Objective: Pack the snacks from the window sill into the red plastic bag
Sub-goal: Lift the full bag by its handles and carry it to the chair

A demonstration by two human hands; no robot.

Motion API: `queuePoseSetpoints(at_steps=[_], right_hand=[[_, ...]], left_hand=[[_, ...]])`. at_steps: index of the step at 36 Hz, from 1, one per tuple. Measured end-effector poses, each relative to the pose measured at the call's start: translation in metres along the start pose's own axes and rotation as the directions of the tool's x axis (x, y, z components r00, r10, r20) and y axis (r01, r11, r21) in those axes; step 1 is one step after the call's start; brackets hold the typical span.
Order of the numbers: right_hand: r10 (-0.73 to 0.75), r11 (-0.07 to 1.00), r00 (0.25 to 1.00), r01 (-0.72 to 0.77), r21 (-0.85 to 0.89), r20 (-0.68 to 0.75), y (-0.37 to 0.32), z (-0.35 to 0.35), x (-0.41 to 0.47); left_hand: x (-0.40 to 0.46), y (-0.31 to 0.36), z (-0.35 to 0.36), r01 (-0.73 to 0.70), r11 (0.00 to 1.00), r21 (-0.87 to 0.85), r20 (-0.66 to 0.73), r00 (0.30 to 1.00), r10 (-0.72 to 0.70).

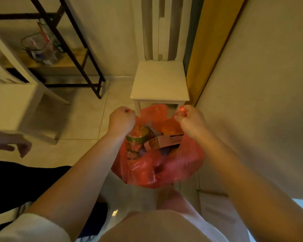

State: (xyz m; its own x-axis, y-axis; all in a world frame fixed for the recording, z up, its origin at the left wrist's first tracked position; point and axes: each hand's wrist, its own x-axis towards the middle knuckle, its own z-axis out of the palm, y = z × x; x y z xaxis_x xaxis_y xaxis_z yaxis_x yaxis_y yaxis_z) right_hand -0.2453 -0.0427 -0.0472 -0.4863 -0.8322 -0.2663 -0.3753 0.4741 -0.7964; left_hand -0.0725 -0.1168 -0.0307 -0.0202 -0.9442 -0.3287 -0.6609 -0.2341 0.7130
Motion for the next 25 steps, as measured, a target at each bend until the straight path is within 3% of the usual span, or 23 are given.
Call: queuePoseSetpoints(at_steps=[11,25], right_hand=[[-0.130,0.991,0.990,0.129,-0.019,-0.046,-0.065,-0.017,0.091],[-0.195,0.978,0.964,0.206,0.041,-0.182,-0.170,-0.064,0.205]], left_hand=[[0.078,0.061,-0.006,-0.064,0.986,-0.156,-0.195,0.980,0.033],[0.204,0.176,-0.047,-0.343,0.932,-0.117,-0.207,0.926,0.315]])
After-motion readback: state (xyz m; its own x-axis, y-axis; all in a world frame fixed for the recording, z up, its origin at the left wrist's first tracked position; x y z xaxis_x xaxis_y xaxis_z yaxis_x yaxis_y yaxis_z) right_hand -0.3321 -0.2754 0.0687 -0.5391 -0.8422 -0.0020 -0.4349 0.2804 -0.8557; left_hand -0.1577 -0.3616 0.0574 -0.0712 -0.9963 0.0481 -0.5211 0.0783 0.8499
